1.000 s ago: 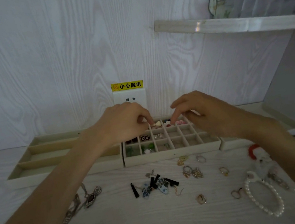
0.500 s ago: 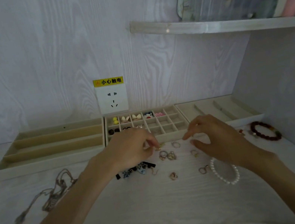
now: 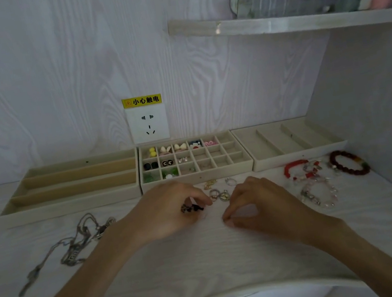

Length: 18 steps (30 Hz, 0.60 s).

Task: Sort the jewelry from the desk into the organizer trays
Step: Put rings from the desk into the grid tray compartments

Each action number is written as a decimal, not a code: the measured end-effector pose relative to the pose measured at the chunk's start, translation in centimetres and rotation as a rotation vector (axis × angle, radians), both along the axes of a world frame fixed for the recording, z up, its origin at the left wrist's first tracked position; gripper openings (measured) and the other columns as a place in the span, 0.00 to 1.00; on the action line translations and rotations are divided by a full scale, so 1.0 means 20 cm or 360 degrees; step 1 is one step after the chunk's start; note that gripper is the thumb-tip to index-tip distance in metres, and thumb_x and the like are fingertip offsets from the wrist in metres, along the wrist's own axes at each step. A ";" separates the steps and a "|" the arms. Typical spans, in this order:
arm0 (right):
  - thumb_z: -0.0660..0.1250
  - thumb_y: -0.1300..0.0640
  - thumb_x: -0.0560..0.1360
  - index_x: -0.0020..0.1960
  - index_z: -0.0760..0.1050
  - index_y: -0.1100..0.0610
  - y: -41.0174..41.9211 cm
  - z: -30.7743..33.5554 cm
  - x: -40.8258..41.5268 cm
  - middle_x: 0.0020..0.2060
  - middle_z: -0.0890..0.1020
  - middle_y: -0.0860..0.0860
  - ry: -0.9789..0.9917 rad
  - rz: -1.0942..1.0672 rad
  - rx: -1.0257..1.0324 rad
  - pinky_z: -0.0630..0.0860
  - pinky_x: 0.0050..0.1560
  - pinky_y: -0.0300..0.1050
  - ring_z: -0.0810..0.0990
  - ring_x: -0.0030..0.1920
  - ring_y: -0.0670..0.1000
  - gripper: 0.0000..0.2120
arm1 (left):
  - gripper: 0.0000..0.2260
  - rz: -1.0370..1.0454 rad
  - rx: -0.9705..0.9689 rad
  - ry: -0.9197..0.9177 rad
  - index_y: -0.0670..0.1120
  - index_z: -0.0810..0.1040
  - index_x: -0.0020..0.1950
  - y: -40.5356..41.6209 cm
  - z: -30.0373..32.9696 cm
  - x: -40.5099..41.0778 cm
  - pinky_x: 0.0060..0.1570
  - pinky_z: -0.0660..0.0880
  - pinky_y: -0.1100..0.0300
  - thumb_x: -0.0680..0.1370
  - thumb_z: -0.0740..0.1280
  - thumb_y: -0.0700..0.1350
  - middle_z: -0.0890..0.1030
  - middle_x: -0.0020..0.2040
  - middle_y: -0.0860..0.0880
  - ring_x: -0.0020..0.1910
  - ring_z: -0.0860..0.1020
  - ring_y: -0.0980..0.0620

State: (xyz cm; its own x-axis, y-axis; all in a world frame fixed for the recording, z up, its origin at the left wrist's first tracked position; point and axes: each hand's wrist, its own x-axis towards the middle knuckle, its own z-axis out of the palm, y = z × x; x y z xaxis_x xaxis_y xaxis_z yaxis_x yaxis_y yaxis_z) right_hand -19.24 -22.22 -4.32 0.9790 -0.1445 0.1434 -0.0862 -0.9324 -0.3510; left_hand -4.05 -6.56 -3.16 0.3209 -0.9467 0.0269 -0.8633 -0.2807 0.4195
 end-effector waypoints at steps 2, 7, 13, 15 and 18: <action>0.72 0.47 0.70 0.46 0.83 0.43 0.00 0.00 0.01 0.40 0.76 0.37 -0.0032 -0.0025 0.0036 0.62 0.45 0.30 0.67 0.42 0.38 0.06 | 0.13 0.0008 0.0042 0.0024 0.62 0.79 0.56 0.00 0.01 -0.02 0.51 0.74 0.62 0.75 0.68 0.48 0.79 0.49 0.65 0.49 0.75 0.65; 0.73 0.46 0.68 0.43 0.83 0.44 0.00 0.00 0.00 0.38 0.78 0.39 -0.0051 -0.0123 0.0098 0.70 0.46 0.40 0.72 0.42 0.42 0.05 | 0.13 0.0039 0.0137 0.0019 0.61 0.78 0.57 -0.02 0.01 -0.05 0.50 0.74 0.63 0.73 0.69 0.50 0.79 0.48 0.63 0.48 0.76 0.63; 0.75 0.52 0.68 0.42 0.84 0.50 -0.03 -0.01 0.01 0.34 0.80 0.40 -0.0057 -0.0240 0.0319 0.71 0.40 0.30 0.77 0.38 0.41 0.04 | 0.15 0.0168 0.0144 0.0131 0.61 0.78 0.55 0.03 0.07 0.02 0.48 0.75 0.62 0.73 0.70 0.43 0.78 0.47 0.64 0.47 0.76 0.62; 0.76 0.56 0.67 0.42 0.84 0.51 -0.04 -0.01 0.03 0.33 0.81 0.39 -0.0044 -0.0272 0.0452 0.73 0.40 0.28 0.79 0.38 0.38 0.04 | 0.16 0.0229 0.0198 0.0119 0.59 0.78 0.57 0.06 0.08 0.06 0.50 0.75 0.60 0.73 0.69 0.41 0.77 0.51 0.63 0.49 0.76 0.60; 0.76 0.63 0.66 0.42 0.84 0.53 -0.04 0.01 0.04 0.35 0.83 0.42 -0.0021 -0.0299 0.0690 0.74 0.40 0.26 0.81 0.37 0.37 0.08 | 0.16 0.0289 0.0241 0.0063 0.60 0.77 0.58 0.08 0.06 0.10 0.54 0.74 0.58 0.73 0.70 0.44 0.77 0.57 0.60 0.54 0.74 0.60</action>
State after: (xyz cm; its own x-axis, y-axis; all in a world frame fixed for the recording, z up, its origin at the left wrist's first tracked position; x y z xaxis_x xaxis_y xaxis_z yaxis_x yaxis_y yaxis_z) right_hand -18.46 -23.11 -4.09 0.9288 -0.3682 0.0428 -0.2323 -0.6683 -0.7067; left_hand -2.15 -5.03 -2.02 0.4841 -0.8657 -0.1271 -0.7765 -0.4920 0.3936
